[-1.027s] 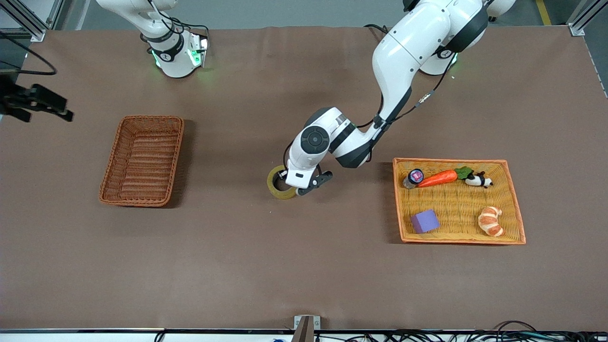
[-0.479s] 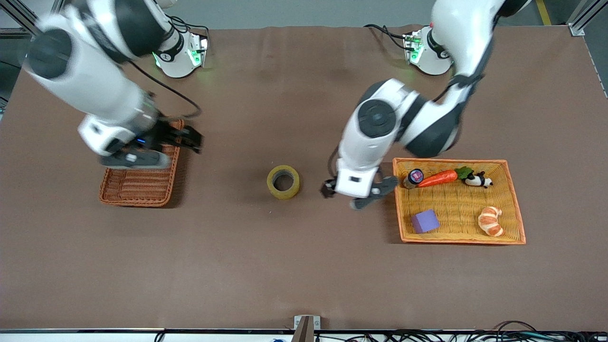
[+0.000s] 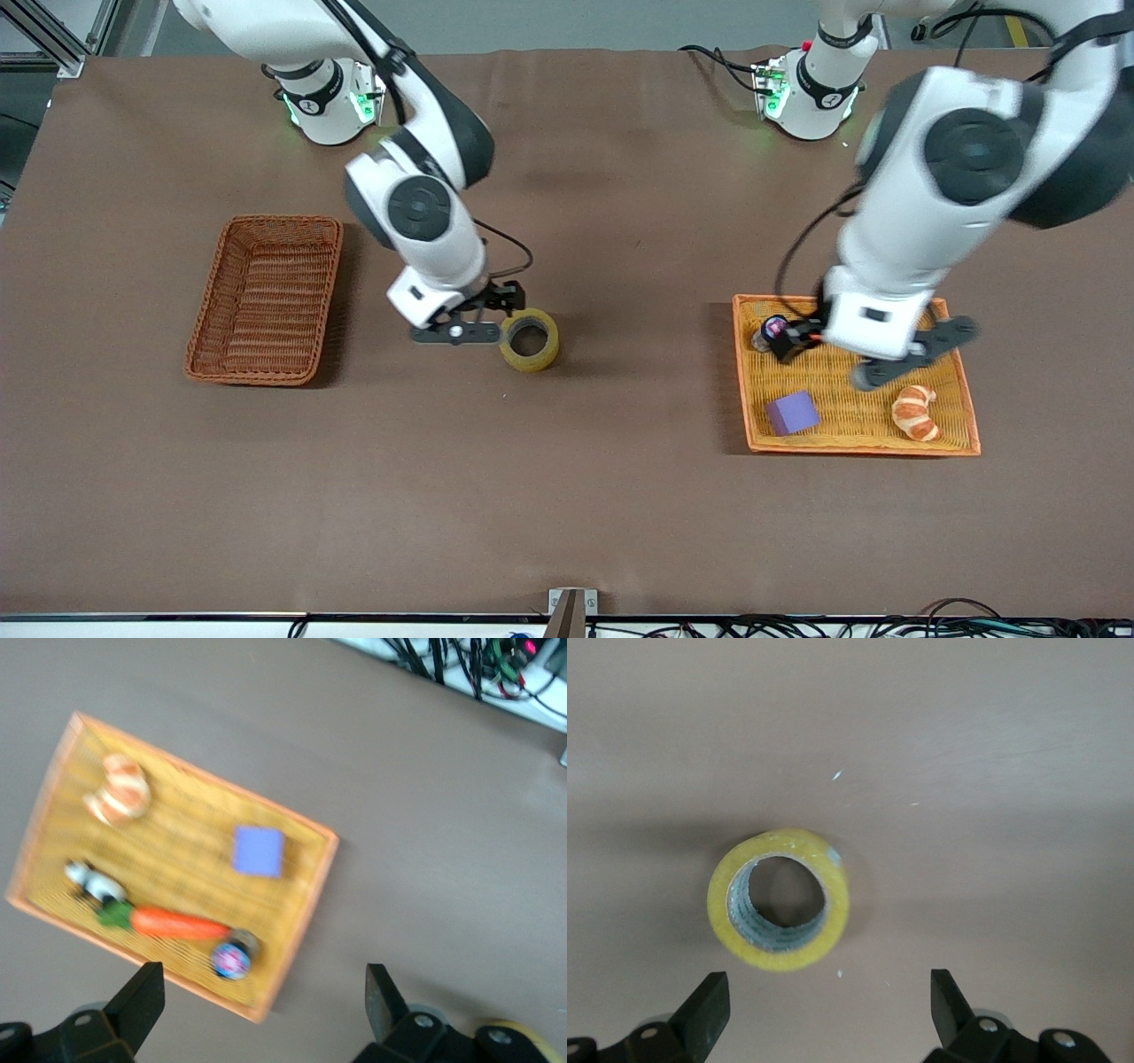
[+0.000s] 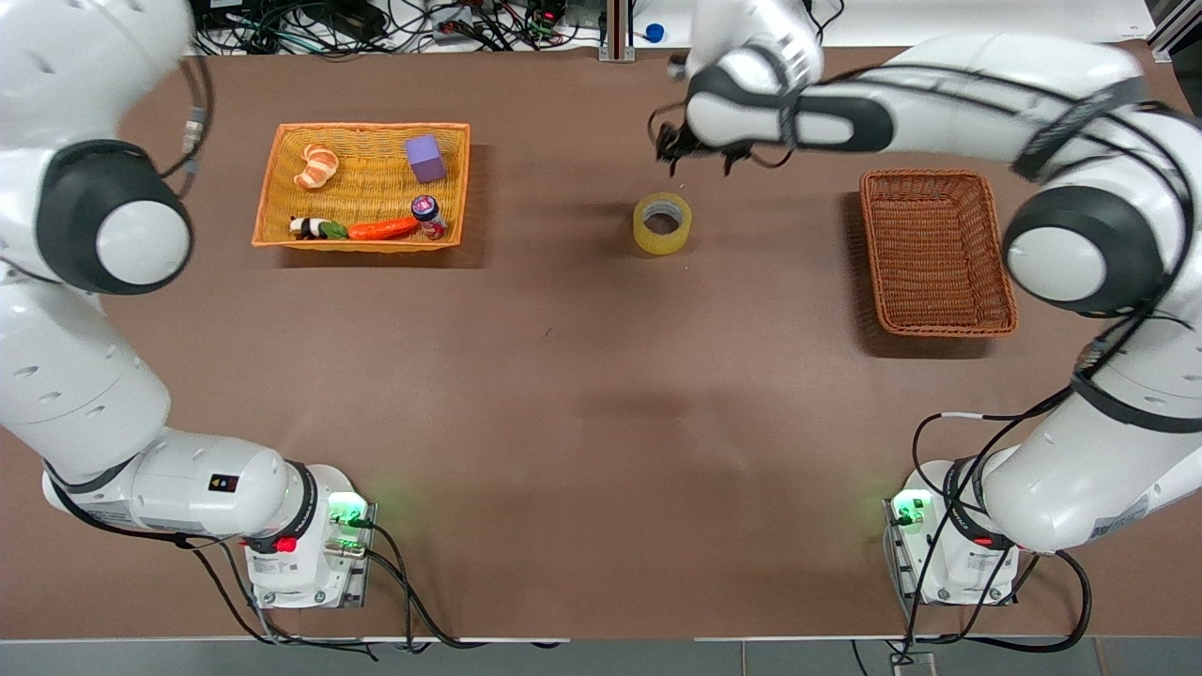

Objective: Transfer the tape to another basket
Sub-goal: 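Grasp the tape rim with the right gripper while the left gripper withdraws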

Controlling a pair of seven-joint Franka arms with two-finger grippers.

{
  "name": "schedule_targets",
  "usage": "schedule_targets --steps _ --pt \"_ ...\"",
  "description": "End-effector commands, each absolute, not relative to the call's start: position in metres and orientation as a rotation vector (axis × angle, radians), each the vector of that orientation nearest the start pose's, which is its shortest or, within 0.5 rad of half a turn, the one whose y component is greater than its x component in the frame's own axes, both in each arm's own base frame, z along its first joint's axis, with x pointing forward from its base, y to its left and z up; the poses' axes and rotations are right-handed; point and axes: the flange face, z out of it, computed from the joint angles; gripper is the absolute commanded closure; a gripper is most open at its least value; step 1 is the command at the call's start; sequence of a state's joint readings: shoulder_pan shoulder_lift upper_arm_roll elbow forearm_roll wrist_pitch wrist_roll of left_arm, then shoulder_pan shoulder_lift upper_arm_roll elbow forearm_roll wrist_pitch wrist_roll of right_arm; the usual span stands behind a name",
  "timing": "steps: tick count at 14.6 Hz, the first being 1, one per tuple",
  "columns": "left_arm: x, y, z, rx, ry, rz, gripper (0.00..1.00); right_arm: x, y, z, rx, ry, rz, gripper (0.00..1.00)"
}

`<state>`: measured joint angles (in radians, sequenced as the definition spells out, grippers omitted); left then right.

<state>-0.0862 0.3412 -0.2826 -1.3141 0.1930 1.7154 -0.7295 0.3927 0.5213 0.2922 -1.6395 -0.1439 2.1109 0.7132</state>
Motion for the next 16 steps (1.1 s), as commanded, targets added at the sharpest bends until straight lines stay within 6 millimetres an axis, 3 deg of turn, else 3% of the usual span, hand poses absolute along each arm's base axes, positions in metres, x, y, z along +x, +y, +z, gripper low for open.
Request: schedule_targets --steps 1,4,6,8,10,13,16 --pt "0.613 -0.152 0.605 -3.027 -0.45 -0.192 0.0 0.53 0.405 0.273 -3.128 -0.057 -0.006 0.0" --pt "0.602 -0.112 0.631 -3.088 -0.492 -0.144 0.0 0.506 0.407 0.23 -3.105 -0.132 -0.047 0.0" --pt "0.601 -0.087 0.635 -3.128 -0.254 -0.107 0.0 0.507 0.407 0.213 -3.104 -0.145 -0.045 0.0" --pt "0.585 -0.076 0.649 -3.116 -0.119 -0.13 0.0 0.509 0.406 0.204 -3.093 -0.132 -0.069 0.0" --pt "0.569 -0.057 0.649 -3.099 -0.141 -0.113 0.0 0.509 0.407 0.195 -3.103 -0.116 -0.076 0.01" --pt "0.544 -0.046 0.651 -3.086 0.037 -0.085 0.0 0.505 0.411 0.184 -3.134 -0.097 -0.147 0.09" --pt "0.523 -0.042 0.646 -3.12 0.026 -0.043 0.0 0.503 0.414 0.18 -3.155 -0.063 -0.19 0.12"
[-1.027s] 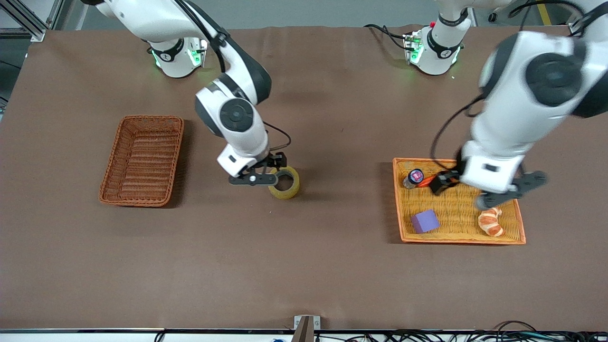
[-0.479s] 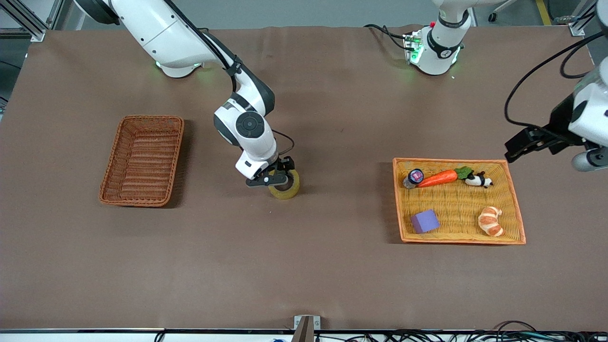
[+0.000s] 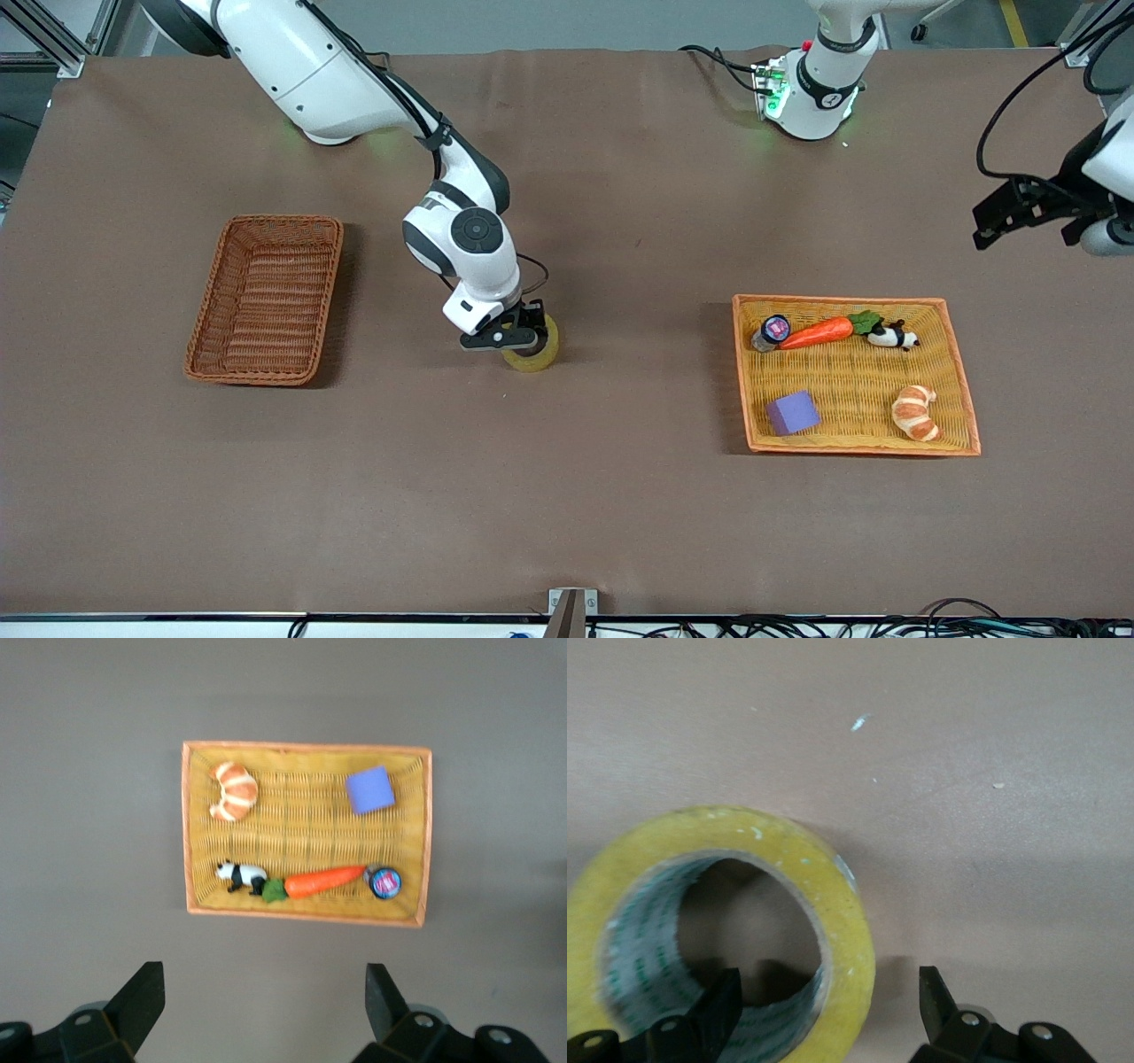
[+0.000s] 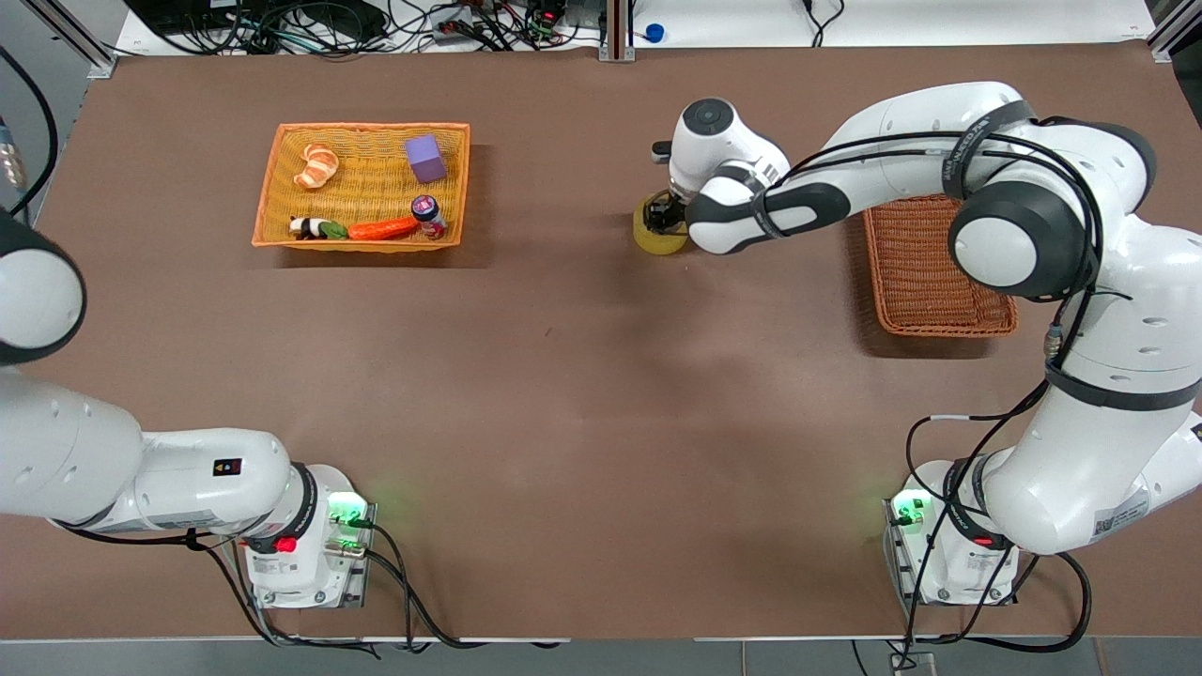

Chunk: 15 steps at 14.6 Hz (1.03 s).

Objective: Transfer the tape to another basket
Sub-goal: 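Grasp the tape rim with the right gripper while the left gripper withdraws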

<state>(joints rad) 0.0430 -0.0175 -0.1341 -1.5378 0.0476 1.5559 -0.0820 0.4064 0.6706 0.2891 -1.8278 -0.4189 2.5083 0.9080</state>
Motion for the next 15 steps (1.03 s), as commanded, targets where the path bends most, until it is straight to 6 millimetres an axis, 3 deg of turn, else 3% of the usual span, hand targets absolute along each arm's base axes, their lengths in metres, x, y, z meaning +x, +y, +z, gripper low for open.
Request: schedule_targets --steps 1,3,6,8,9,11,12,13,15 --pt "0.52 -0.041 0.648 -3.122 0.028 -0.047 0.0 0.502 0.415 0.18 -3.155 -0.065 -0.192 0.12" --pt "0.518 -0.044 0.653 -3.12 0.032 -0.064 0.0 0.499 0.417 0.179 -3.156 -0.074 -0.191 0.19" --pt "0.527 -0.048 0.646 -3.116 0.033 -0.068 0.0 0.498 0.42 0.181 -3.155 -0.02 -0.19 0.72" --pt "0.529 -0.051 0.645 -3.114 0.038 -0.075 0.0 0.5 0.421 0.183 -3.151 0.068 -0.191 0.95" --pt "0.532 -0.051 0.641 -3.114 0.055 -0.07 0.0 0.499 0.424 0.185 -3.145 0.099 -0.193 1.0" --pt "0.532 -0.052 0.641 -3.114 0.06 -0.07 0.0 0.505 0.428 0.203 -3.137 0.122 -0.189 1.0" --pt "0.53 -0.052 0.644 -3.117 0.062 -0.074 0.0 0.512 0.419 0.213 -3.169 0.16 -0.142 1.0" --pt "0.528 -0.052 0.644 -3.119 0.067 -0.065 0.0 0.517 0.414 0.247 -3.173 0.193 -0.119 1.0" --pt "0.53 -0.052 0.641 -3.123 0.057 -0.055 0.0 0.532 0.372 0.309 -3.229 0.278 -0.094 1.0"
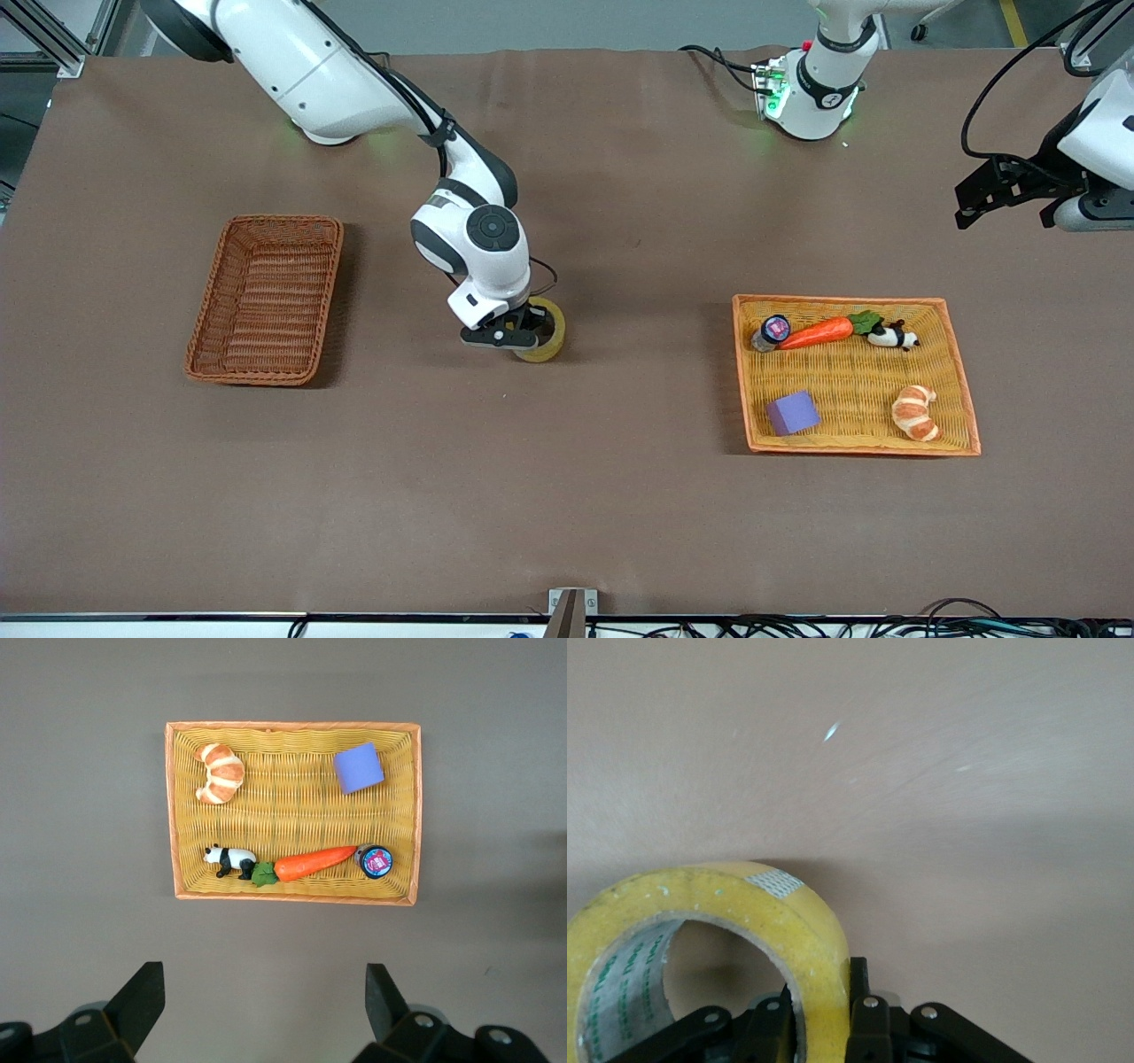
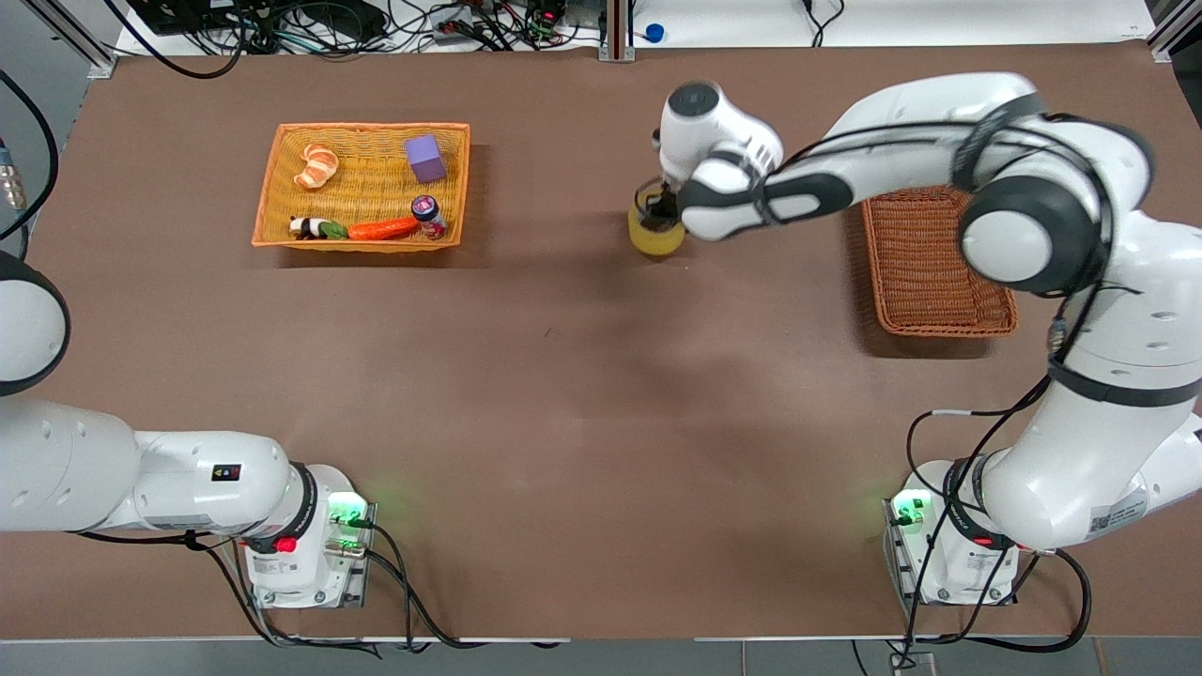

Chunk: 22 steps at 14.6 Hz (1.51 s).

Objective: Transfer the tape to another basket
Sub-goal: 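Carry the tape with the right gripper and lower it into the basket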

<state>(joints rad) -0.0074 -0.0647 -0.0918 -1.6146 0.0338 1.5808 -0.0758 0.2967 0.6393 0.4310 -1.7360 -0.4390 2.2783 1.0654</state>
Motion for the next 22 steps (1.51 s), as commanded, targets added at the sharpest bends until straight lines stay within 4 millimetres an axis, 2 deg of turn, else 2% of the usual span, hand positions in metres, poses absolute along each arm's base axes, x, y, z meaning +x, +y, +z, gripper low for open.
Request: schedule_targets --steps 1,3,5,8,10,11,13,14,17,18,22 --pt "0.531 -0.052 0.641 -3.122 0.057 -0.059 0.0 0.533 0.354 0.335 -3.285 0.254 -0.084 1.0" --pt "0.531 -0.051 0.639 -3.123 0.057 -0.05 0.0 0.531 0.309 0.374 -3.365 0.152 -0.038 1.0" --pt "0.531 -0.052 0.634 -3.123 0.045 -0.028 0.0 0.536 0.234 0.398 -3.401 0.054 -0.008 1.0" --pt "0.53 -0.053 0.636 -3.121 0.04 -0.022 0.0 0.534 0.12 0.416 -3.383 -0.12 0.096 1.0" --pt "0.53 -0.053 0.636 -3.121 0.035 -0.024 0.0 0.519 0.052 0.412 -3.355 -0.21 0.145 1.0" --pt "0.53 -0.054 0.636 -3.121 0.038 -0.024 0.0 0.507 0.023 0.401 -3.34 -0.244 0.155 1.0" --pt "0.53 -0.058 0.64 -3.121 0.047 -0.038 0.0 0.48 -0.035 0.364 -3.296 -0.292 0.132 0.99" --pt "0.531 -0.057 0.642 -3.121 0.045 -0.05 0.0 0.468 -0.051 0.345 -3.282 -0.289 0.108 0.99" --pt "0.534 -0.057 0.639 -3.122 0.043 -0.041 0.0 0.438 -0.068 0.286 -3.252 -0.272 -0.069 0.99" --pt "0.534 -0.056 0.639 -3.121 0.04 -0.041 0.0 0.432 -0.067 0.266 -3.246 -0.276 -0.091 0.98" --pt "0.535 -0.051 0.638 -3.119 0.033 -0.039 0.0 0.42 -0.062 0.221 -3.233 -0.288 -0.119 0.94"
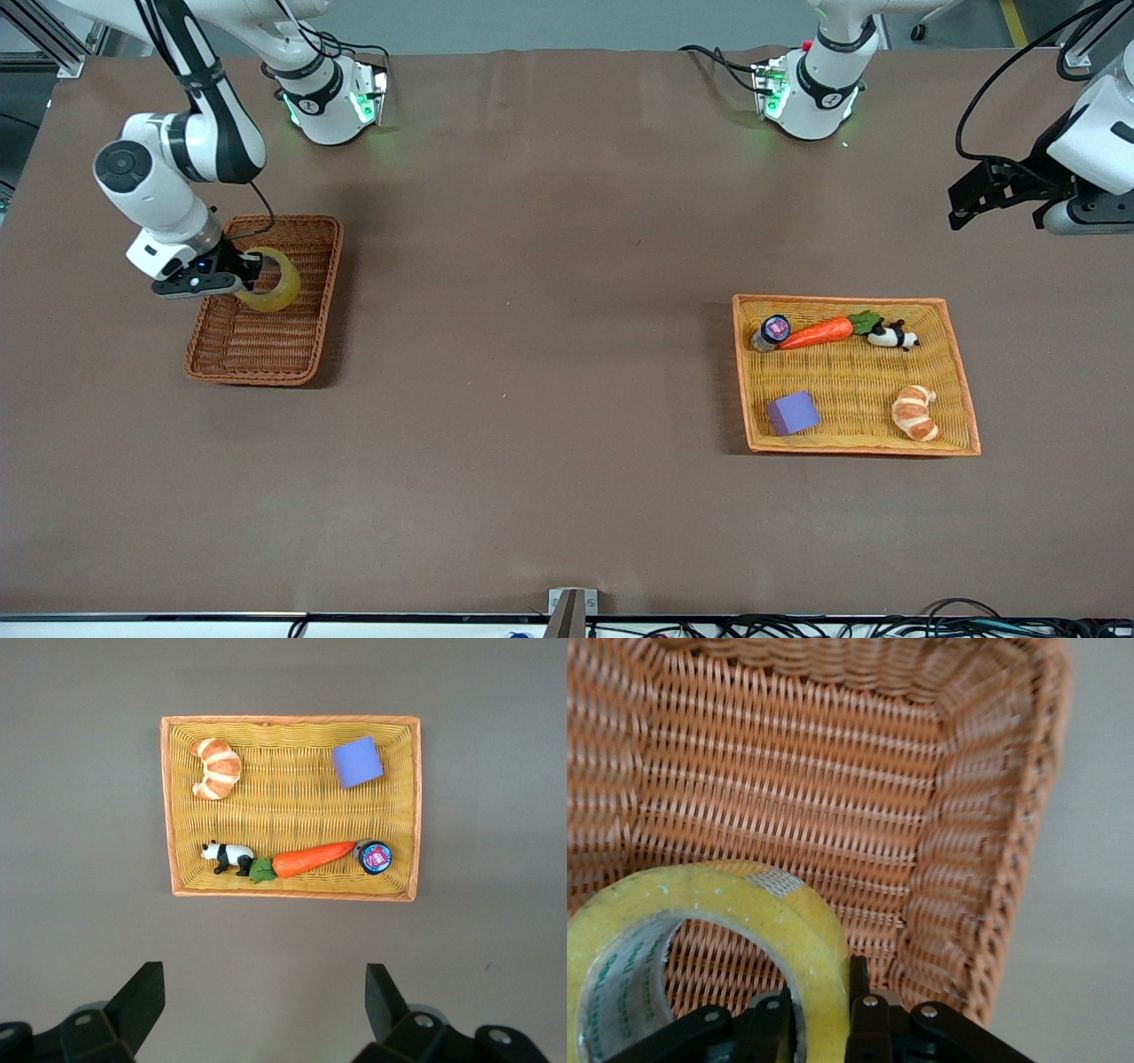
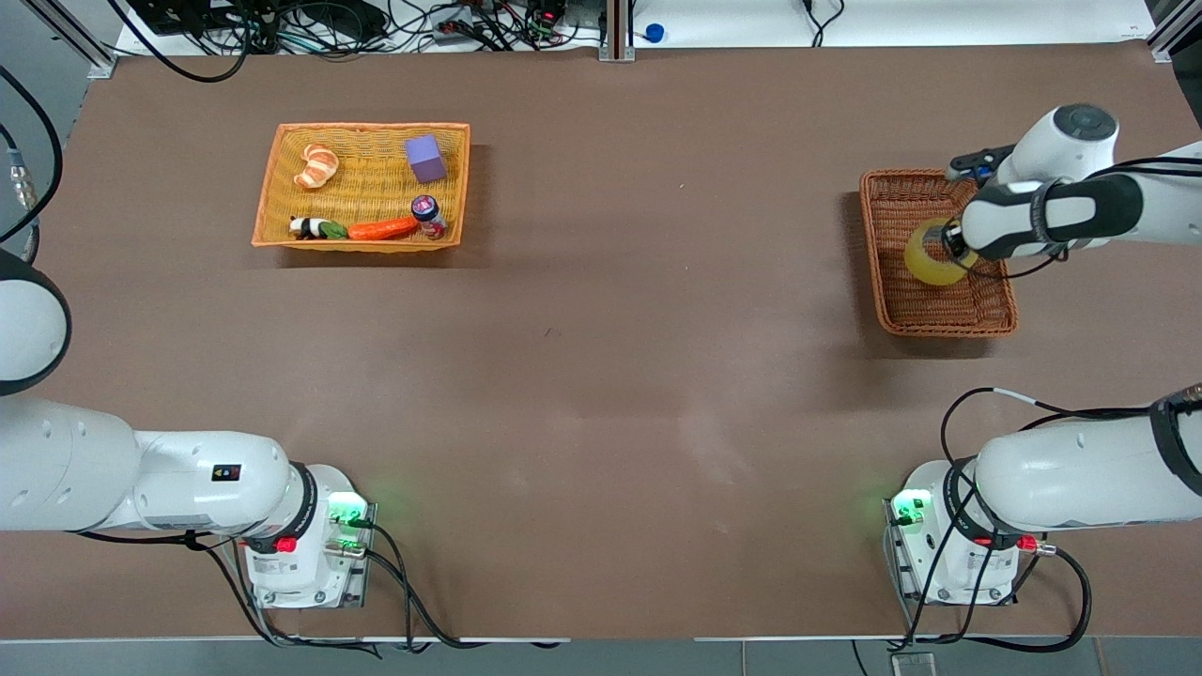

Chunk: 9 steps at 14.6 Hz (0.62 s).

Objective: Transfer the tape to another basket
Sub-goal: 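Carry the tape with the right gripper and lower it into the basket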

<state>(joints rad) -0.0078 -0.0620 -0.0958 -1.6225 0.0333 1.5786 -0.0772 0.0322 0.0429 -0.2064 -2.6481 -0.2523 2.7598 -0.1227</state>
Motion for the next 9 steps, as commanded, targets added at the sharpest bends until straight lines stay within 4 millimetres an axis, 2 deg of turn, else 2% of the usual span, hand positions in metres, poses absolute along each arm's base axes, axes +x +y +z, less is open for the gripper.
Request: schedule_targets --steps 1,2,3,4,5,7,9 --pt "0.535 -0.051 0.639 -3.118 0.031 -0.041 0.0 0.418 -0.061 0.213 -3.231 -0.293 -0.129 0.92" --pt "0.535 -0.051 0.639 -3.117 0.031 -0.041 0.0 0.418 -0.061 0.207 -3.231 -0.297 -0.117 0.85" --pt "0.535 -0.052 0.639 -3.117 0.033 -0.041 0.0 0.418 -0.06 0.207 -3.232 -0.294 -0.115 0.67" --pt "0.535 -0.052 0.639 -3.117 0.033 -0.041 0.0 0.419 -0.058 0.208 -3.231 -0.296 -0.113 0.36" --pt "0.535 -0.052 0.638 -3.117 0.033 -0.039 0.0 0.42 -0.059 0.21 -3.232 -0.293 -0.118 0.0" --pt "0.538 -0.055 0.637 -3.114 0.04 -0.039 0.0 0.427 -0.058 0.23 -3.236 -0.293 -0.128 0.0" --pt "0.54 -0.058 0.644 -3.116 0.05 -0.063 0.0 0.447 -0.061 0.276 -3.252 -0.247 -0.143 0.0"
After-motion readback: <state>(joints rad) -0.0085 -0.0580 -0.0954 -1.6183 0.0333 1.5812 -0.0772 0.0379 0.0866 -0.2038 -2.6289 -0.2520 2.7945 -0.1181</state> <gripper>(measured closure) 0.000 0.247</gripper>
